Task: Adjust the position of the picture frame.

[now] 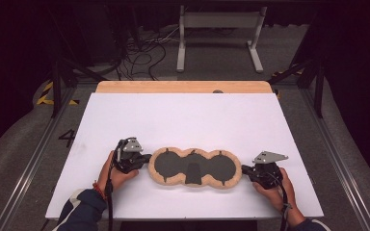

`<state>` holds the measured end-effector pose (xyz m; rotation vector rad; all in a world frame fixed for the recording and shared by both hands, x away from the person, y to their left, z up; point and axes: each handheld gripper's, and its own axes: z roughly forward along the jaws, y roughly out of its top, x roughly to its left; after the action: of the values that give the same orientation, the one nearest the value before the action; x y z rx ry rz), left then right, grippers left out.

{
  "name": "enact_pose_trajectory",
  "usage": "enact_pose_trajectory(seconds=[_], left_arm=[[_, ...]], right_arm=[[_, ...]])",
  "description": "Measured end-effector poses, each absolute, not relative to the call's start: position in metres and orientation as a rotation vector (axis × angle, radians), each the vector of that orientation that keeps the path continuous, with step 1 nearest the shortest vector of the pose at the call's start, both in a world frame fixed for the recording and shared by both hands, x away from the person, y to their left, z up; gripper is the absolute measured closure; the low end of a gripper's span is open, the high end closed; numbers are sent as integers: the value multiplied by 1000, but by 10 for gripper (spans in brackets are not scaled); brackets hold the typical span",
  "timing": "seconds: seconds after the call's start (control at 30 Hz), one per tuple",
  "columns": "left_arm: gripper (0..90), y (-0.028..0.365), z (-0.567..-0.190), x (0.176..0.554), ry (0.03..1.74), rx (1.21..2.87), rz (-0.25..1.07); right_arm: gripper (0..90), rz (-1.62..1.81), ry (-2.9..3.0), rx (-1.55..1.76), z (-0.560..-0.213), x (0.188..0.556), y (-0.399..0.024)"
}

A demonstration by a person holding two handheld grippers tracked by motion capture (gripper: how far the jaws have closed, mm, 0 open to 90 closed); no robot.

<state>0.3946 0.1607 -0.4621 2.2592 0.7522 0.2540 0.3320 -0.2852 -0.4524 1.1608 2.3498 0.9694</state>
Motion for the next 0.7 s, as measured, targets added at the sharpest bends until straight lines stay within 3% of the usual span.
enact_pose_trajectory(seconds=[0.47, 0.7], left_arm=[[823, 172, -447, 379, 688, 2201, 341], [710, 187, -436, 356, 655, 2144, 385]], right_arm=[[802, 1021, 2291, 1138, -443, 330, -290], [723, 1072, 2268, 1112, -438, 324, -291]])
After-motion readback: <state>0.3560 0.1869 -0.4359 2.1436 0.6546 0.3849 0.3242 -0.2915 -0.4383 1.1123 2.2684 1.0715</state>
